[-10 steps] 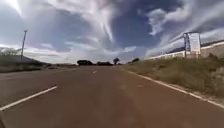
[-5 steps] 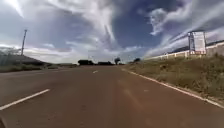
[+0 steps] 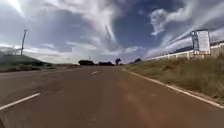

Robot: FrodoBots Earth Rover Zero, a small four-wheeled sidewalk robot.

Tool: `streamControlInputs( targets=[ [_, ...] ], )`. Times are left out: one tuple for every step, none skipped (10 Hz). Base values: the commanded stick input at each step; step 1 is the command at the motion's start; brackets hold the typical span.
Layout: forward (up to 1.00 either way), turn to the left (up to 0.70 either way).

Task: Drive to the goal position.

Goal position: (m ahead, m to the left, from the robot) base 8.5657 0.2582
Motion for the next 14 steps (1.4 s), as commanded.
streamControlInputs(
  targets=[
    [0.85,0.00],
    [0.85,0.00],
    [0.85,0.00],
    [0.85,0.00],
    [0.85,0.00],
    [0.85,0.00],
    [0.85,0.00],
    [0.85,0.00],
    [0.85,0.00],
    [0.85,0.00],
    [0.85,0.00],
    [0.85,0.00],
    [0.85,0.00],
    [0.85,0.00]
  ],
)
